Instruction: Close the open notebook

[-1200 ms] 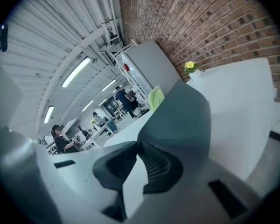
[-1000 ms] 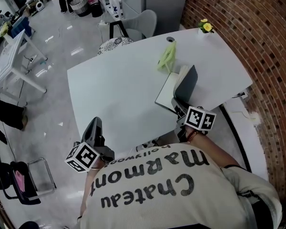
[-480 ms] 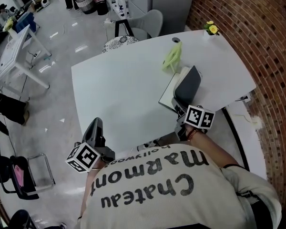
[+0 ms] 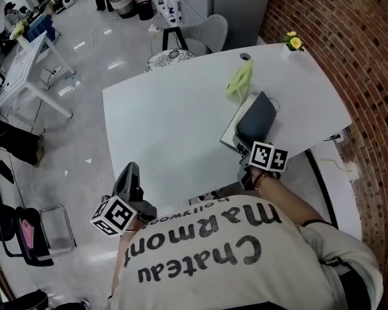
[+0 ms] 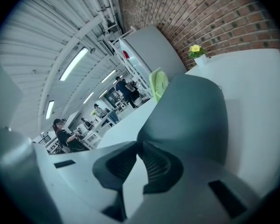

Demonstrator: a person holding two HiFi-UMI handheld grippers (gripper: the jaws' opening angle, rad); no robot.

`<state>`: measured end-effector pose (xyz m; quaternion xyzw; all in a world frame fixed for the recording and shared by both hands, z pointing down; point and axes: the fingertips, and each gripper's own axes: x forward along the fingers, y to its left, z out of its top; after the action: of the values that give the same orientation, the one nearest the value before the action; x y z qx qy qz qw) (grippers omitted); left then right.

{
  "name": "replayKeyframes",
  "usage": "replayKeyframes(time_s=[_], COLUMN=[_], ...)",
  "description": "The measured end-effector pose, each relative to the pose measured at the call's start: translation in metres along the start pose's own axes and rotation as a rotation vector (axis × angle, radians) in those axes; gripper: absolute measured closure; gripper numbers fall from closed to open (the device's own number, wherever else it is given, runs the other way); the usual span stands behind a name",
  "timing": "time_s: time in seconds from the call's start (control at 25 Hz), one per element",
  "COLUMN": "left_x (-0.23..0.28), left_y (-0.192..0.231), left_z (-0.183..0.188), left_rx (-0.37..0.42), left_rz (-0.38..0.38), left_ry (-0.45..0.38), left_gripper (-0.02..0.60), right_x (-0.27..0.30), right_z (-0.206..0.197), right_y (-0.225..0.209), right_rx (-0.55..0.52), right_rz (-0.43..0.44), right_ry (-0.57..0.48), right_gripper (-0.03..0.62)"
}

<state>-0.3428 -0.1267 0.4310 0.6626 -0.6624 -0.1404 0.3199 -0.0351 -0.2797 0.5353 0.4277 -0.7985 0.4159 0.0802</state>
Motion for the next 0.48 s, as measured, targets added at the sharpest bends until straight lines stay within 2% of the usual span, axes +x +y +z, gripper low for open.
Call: replayKeyframes(time_s=[0.48], left_x=[-0.008], left_y=[0.012], left_z=[0.001], left_rx=[-0.013], left_rz=[0.031], left_ry=[-0.01], left_gripper=[0.58], right_x=[0.015], right_z=[-0.008], right_y=[-0.004], right_rx=[-0.005], right_rz=[-0.016], right_ry=[0.048], right_gripper=[0.549])
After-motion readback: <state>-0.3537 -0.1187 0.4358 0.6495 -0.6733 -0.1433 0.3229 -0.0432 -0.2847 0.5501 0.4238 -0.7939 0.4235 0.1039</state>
